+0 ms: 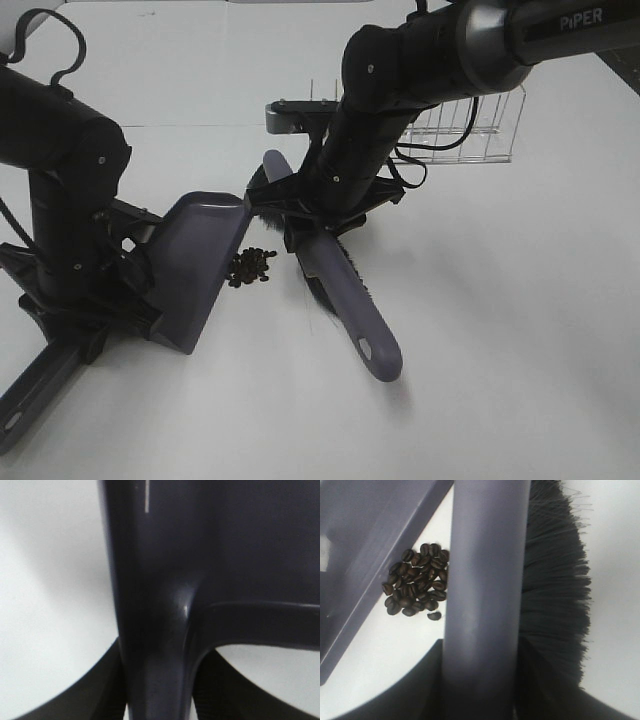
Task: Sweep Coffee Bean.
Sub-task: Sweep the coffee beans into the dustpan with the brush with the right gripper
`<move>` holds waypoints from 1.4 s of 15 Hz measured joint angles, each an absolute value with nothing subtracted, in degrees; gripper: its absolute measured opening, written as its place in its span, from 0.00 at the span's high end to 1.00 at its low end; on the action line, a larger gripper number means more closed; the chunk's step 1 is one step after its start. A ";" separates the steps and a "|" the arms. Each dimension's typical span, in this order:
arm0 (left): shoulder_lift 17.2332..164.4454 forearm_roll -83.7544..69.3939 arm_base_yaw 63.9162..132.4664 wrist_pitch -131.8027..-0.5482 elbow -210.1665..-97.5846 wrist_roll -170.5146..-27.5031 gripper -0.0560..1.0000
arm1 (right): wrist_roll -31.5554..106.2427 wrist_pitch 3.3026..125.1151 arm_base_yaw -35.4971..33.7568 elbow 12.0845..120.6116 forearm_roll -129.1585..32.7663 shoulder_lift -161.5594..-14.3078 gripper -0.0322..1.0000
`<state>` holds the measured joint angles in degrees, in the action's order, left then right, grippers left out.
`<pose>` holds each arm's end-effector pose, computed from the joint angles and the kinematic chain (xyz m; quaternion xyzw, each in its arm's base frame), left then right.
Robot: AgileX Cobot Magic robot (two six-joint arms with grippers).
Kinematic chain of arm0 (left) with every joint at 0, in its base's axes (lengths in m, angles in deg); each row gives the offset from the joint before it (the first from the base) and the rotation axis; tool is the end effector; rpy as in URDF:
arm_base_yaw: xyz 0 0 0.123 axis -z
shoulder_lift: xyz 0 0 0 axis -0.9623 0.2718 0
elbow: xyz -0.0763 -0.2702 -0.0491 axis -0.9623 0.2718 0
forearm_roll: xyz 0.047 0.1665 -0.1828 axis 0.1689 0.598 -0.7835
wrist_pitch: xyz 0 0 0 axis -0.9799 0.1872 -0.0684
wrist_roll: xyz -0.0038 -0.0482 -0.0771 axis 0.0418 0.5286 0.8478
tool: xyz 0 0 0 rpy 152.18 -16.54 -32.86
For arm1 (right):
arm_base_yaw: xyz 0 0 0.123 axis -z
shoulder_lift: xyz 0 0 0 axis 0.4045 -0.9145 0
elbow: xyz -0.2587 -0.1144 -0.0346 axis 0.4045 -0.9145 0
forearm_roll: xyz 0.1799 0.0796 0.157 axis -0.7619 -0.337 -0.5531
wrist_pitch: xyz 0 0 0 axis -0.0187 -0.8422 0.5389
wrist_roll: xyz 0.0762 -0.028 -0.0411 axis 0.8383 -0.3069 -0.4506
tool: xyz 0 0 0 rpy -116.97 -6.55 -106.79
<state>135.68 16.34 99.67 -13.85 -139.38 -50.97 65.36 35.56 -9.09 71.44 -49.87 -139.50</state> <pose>0.3033 -0.1297 0.0956 -0.1556 -0.9780 -0.1034 0.0928 0.3639 0.2470 0.1231 -0.1810 0.9696 0.1074 0.1251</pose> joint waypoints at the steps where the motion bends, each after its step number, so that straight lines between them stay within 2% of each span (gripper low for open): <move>1: 135.45 16.23 99.21 -13.85 -139.32 -50.86 0.65 | 65.19 35.56 -9.09 71.44 -49.87 -139.50 0.69; 5: 131.50 16.46 95.48 -12.53 -139.03 -52.35 0.65 | 64.33 35.62 -9.09 71.44 -49.58 -139.50 0.69; 8: 133.16 16.46 95.43 -8.87 -139.26 -54.75 0.65 | 64.90 35.16 -9.49 71.90 -44.54 -139.50 0.69; 12: 138.72 15.49 95.43 -3.31 -146.37 -56.18 0.65 | 66.11 30.52 -9.72 72.07 -38.53 -139.50 0.69; 21: 142.39 11.25 95.43 -1.53 -149.58 -58.30 0.65 | 64.68 34.24 -10.00 71.96 -49.47 -139.56 0.69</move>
